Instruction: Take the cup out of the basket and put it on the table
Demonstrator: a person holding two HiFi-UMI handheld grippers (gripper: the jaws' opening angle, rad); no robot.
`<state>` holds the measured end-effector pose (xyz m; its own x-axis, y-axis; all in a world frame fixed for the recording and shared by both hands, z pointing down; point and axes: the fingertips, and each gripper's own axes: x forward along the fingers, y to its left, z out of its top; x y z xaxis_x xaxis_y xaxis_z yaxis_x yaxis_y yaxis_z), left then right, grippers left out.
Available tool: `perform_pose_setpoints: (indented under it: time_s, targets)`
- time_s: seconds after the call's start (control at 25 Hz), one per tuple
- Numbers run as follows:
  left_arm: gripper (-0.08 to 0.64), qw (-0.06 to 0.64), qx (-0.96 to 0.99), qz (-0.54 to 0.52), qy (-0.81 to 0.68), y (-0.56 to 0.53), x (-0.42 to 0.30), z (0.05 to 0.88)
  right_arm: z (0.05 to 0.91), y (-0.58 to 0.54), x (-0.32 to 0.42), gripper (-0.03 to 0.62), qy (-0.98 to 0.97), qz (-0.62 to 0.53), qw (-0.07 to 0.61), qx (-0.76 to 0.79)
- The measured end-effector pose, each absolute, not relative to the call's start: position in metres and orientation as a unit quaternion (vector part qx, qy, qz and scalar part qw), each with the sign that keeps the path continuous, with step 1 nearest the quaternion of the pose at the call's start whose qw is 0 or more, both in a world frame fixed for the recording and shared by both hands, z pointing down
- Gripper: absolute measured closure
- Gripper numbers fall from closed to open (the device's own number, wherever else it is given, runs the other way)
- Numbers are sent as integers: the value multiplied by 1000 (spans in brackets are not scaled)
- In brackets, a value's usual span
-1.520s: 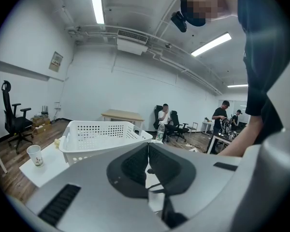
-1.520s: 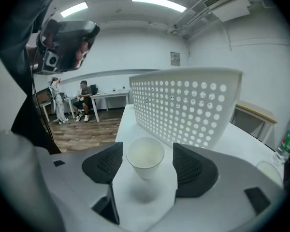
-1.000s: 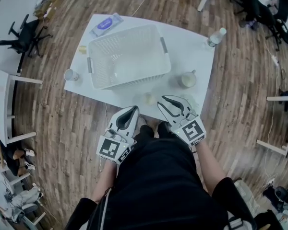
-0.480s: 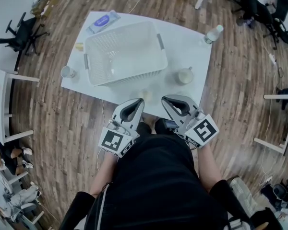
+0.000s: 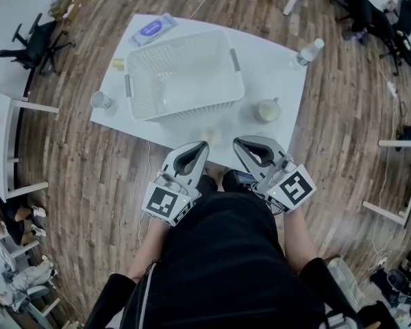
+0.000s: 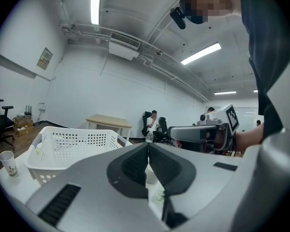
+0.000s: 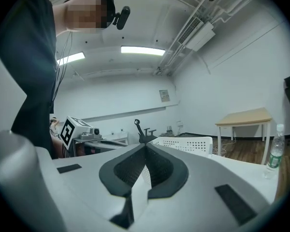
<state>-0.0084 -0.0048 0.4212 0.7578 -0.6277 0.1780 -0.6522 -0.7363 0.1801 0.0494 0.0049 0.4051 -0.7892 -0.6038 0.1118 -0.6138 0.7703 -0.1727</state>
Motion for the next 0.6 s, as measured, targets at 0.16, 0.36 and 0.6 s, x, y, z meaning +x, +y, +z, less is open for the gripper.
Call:
perform_pose_setpoints:
  time_s: [0.16,0.36,0.6]
  targets:
    - [551,115,930,52,-345,-8,-12,420,405,-1,48,568,-940,97,29,327]
    - [551,114,930,52,-345,-8,-15,420,406,-2,45,568,-940,92,36,328]
    - [551,116,931,54,-341,-7,-17,421,404,-2,42,568,-939,90,39,330]
